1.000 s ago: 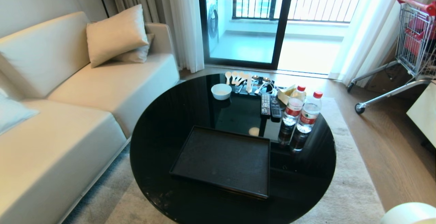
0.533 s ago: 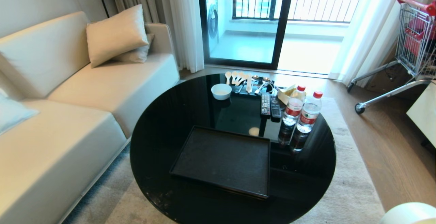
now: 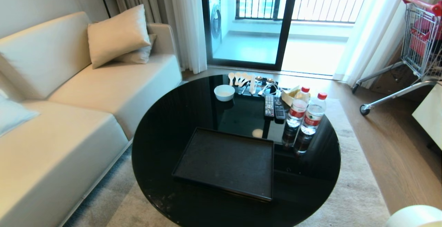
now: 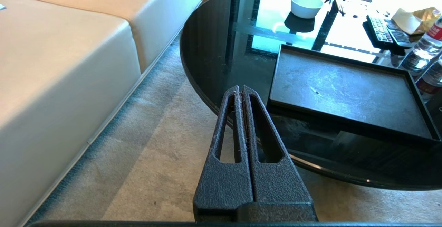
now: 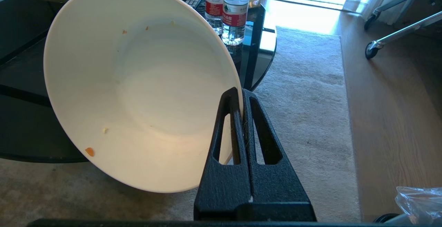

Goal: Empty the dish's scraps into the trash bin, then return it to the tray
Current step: Put the bowl back to the table

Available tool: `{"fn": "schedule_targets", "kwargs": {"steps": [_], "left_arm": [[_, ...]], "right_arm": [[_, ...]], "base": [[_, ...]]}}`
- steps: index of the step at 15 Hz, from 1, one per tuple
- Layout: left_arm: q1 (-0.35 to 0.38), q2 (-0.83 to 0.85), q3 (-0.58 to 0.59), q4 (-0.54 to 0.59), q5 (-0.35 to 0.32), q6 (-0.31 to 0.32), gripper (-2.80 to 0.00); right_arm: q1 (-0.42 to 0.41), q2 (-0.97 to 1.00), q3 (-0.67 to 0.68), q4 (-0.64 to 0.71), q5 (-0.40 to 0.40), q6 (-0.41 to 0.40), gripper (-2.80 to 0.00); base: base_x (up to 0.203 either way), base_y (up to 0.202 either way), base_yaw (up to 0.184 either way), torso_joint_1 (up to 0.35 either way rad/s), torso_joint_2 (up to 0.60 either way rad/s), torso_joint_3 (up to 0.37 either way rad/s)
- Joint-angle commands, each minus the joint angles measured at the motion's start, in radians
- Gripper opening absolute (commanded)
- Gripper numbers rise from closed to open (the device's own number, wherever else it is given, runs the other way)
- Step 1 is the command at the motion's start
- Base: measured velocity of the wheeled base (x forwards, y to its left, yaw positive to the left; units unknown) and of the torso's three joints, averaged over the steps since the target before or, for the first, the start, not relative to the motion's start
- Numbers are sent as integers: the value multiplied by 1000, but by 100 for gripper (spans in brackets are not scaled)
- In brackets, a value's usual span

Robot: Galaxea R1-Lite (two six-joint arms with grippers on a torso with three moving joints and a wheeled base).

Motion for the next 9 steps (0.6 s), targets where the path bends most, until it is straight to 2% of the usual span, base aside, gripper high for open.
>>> {"fn": "schedule_targets", "kwargs": {"steps": [1,9], "left_arm": [[0,0,0,0,1,-1,-280],[0,0,0,0,1,-1,-280]], "right_arm": [[0,1,0,0,1,-1,-280],[0,1,0,1,0,-8,-280]], "base": [[0,0,0,0,0,0],[0,0,0,0,0,0]]}}
